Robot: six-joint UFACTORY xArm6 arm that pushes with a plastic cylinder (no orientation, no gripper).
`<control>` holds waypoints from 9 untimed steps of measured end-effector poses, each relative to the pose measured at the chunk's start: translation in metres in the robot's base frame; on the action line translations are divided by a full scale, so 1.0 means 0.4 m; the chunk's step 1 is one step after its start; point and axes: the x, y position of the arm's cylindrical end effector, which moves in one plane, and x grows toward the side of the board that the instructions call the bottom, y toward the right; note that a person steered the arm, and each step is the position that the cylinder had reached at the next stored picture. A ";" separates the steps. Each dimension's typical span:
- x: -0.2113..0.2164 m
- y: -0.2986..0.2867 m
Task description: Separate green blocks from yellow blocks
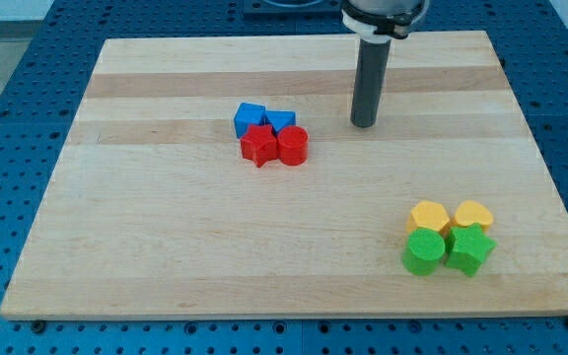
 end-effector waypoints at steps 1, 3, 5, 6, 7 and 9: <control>0.000 0.000; -0.015 0.155; 0.016 0.300; 0.016 0.302; 0.038 0.468; 0.108 0.649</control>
